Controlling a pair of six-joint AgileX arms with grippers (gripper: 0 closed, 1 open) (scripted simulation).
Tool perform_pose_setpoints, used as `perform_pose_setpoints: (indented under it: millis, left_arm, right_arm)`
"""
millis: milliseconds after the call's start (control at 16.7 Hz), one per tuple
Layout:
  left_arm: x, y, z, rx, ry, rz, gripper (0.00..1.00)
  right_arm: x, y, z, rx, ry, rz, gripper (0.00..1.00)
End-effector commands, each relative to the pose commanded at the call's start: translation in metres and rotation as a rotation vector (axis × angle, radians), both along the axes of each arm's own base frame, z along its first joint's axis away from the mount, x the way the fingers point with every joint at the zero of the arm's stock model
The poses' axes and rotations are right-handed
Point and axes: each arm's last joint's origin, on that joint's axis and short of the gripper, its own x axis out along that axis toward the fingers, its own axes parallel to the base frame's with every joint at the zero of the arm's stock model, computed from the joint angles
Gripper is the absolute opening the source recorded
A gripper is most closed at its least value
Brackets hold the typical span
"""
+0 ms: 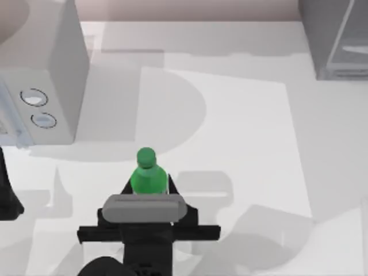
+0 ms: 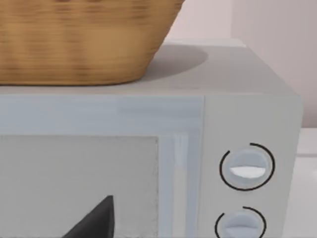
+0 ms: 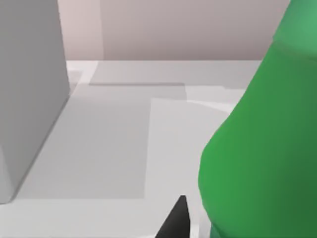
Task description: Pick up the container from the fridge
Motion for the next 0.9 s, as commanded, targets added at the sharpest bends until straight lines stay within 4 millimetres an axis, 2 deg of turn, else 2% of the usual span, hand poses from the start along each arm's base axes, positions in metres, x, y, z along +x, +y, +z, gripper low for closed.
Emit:
perform_pose_setpoints:
  millis: [180, 900]
  left_arm:
    - [0.0, 0.0, 0.0, 0.0, 0.0, 0.0, 1.0]
    - [0.0, 0.0, 0.0, 0.0, 0.0, 0.0, 1.0]
  right_arm:
    - [0.0, 0.0, 0.0, 0.0, 0.0, 0.0, 0.0]
    - [0.0, 0.0, 0.0, 0.0, 0.0, 0.0, 0.9]
